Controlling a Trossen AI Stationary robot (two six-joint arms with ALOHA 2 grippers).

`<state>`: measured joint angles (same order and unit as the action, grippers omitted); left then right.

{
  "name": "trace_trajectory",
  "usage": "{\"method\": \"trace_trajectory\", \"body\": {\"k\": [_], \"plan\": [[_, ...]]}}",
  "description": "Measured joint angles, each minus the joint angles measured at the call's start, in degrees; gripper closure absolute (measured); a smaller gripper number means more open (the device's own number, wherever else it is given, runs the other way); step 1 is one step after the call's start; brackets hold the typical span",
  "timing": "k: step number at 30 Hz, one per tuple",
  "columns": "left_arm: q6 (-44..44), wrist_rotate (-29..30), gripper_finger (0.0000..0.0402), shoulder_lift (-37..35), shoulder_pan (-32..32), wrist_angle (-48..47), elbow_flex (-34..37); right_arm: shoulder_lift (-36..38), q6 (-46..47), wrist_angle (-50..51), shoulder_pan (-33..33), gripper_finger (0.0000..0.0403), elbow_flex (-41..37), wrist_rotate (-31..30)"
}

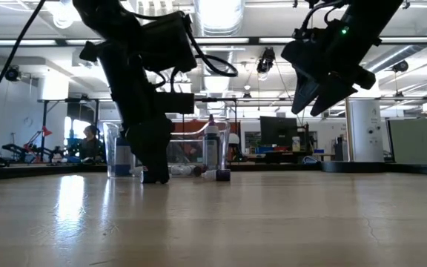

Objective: Pick & Place food coloring
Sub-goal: Put the small green food coloring bottle into the transparent bin

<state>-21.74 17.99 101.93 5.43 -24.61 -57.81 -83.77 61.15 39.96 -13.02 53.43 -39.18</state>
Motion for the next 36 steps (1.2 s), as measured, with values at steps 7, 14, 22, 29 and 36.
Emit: {"method": "trace_trajectory", "body": {"k": [7, 14, 22, 29, 36], "plan": [[0.01, -2.22, 0.0250, 0.22, -0.27, 0.43, -0.03, -0.02, -0.09, -0.01, 0.02, 0.0156, -0.12, -0.47], [0.22, -3.41, 0.0316, 0.20, -0.61, 0.19, -0.03, -0.02, -0.27, -0.02, 0.07, 0.0159, -0.48, -1.57], [0.51, -3.99, 0.0366, -0.04, -0.72, -0.36, -0.49, -0.02, -0.08, 0.02, 0.04, 0.0162, -1.55, -1.55], [0.22, -2.34, 0.0364, -5.79, -0.72, -6.93, -6.90, -0.02, -0.26, -0.02, 0.04, 0.0172, -1.58, -1.55], [2.80, 5.91, 0.0364, -11.78, -3.36, -10.39, -13.95, -0.02, -1.38, -0.02, 0.04, 0.0177, -1.60, -1.52]]}}
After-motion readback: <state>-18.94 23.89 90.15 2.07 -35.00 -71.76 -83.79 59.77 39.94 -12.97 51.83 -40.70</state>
